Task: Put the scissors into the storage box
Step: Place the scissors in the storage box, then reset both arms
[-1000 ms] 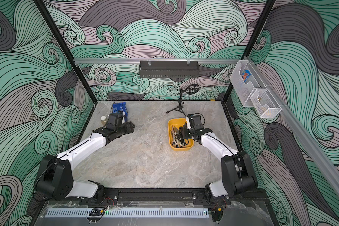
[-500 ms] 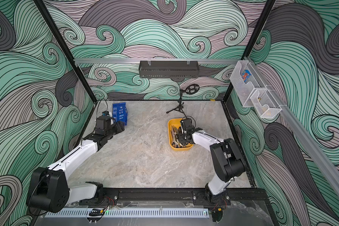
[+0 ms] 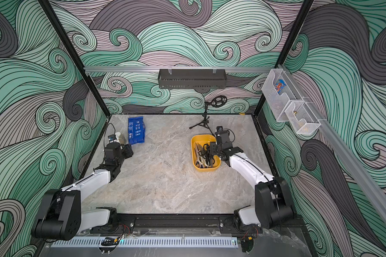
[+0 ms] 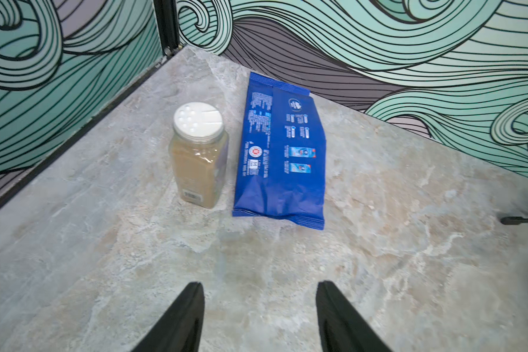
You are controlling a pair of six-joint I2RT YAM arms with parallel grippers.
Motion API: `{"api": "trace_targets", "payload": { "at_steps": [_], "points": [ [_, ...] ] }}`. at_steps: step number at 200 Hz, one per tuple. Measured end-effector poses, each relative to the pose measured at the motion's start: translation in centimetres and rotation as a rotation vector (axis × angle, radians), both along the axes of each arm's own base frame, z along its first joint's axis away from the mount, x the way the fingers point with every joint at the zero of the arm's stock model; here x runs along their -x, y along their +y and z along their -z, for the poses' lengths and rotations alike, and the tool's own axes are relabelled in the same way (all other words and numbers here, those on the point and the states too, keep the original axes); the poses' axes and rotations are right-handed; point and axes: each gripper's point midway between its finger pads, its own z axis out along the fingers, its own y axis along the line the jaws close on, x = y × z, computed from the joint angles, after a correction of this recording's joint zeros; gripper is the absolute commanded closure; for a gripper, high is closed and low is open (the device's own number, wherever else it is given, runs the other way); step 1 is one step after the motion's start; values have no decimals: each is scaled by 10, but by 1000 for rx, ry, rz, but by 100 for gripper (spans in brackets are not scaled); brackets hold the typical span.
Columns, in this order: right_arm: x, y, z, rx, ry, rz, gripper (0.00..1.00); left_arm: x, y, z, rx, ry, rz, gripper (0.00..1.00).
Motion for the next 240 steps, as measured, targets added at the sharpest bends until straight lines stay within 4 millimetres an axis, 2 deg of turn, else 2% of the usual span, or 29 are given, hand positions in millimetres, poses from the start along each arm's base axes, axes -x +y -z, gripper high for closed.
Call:
{"api": "trace_targets", "payload": {
  "at_steps": [30, 48, 63, 86, 108, 124, 130, 135, 139, 142, 150, 156, 158, 161, 164, 185, 240],
  "points": [
    [13, -46, 25, 44, -124, 109, 34, -3, 2, 7, -26, -57, 20, 43],
    [26, -63, 42, 58, -210, 135, 34, -8, -7, 12, -48, -84, 84, 47],
    [35, -71, 48, 68, -287, 143, 34, -14, -14, 18, -71, -91, 139, 49],
    [32, -75, 41, 94, -410, 130, 33, -17, -19, 16, -109, -121, 187, 46],
    [19, -75, 22, 104, -524, 115, 32, -12, -18, 7, -141, -211, 189, 39],
    [16, -82, 15, 92, -577, 125, 31, -2, -17, 19, -159, -228, 193, 36],
    [16, -86, 12, 84, -600, 132, 30, 3, -17, 25, -164, -221, 195, 32],
    [17, -90, 10, 81, -621, 140, 29, 6, -17, 29, -166, -213, 197, 21],
    [17, -91, 10, 75, -626, 143, 30, 8, -17, 31, -173, -211, 199, 5],
    [18, -93, 11, 75, -625, 144, 30, 8, -17, 31, -169, -213, 198, 2],
    [17, -94, 13, 66, -618, 139, 28, 8, -17, 27, -178, -232, 199, 1],
    [16, -95, 11, 59, -625, 136, 22, 6, -17, 22, -181, -250, 198, 1],
    [15, -95, 10, 53, -629, 134, 17, 6, -17, 20, -181, -259, 198, 1],
    [14, -95, 9, 56, -634, 130, 3, 5, -17, 18, -184, -269, 197, 1],
    [13, -95, 7, 43, -641, 132, 0, 5, -17, 15, -185, -278, 197, 1],
    [9, -93, 0, 33, -665, 112, 0, 3, -18, 6, -195, -316, 201, 1],
    [8, -91, -4, 18, -685, 105, 0, 2, -20, 3, -207, -327, 213, 2]
  ]
}}
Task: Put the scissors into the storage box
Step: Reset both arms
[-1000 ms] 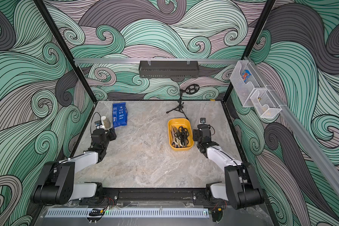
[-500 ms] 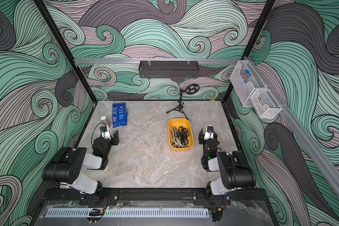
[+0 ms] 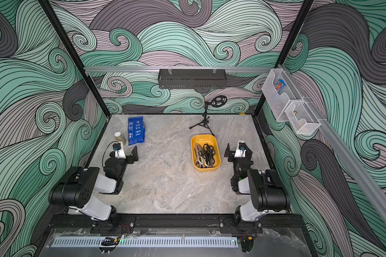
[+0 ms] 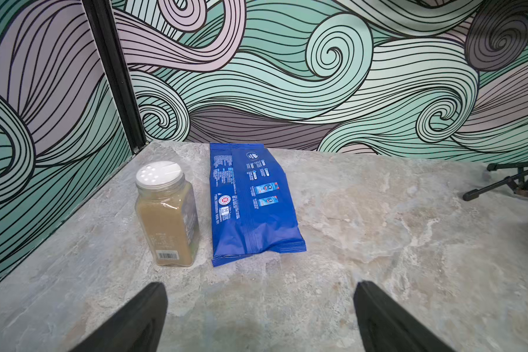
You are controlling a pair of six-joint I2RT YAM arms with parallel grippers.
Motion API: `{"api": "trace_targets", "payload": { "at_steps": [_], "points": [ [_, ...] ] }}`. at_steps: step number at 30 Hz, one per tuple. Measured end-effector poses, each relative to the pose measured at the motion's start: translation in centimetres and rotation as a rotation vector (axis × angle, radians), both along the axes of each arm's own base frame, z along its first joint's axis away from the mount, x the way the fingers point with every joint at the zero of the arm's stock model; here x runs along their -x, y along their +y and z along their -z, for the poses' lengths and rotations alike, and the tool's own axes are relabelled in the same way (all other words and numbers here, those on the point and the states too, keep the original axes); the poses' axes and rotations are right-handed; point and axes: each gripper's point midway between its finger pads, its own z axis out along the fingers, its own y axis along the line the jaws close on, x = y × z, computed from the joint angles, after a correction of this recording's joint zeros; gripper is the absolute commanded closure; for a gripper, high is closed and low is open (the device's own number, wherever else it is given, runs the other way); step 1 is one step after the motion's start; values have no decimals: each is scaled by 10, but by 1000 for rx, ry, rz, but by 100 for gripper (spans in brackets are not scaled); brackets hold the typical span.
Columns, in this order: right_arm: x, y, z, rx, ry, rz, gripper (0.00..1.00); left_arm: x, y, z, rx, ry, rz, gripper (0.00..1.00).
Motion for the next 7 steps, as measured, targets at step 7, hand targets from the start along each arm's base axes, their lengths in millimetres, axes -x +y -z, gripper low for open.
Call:
{"api": "trace_targets", "payload": {
  "at_steps": [7],
  "points": [
    [-2, 5, 0, -3, 2, -35, 0, 0, 0, -1, -4, -4, 3, 1]
  ]
}}
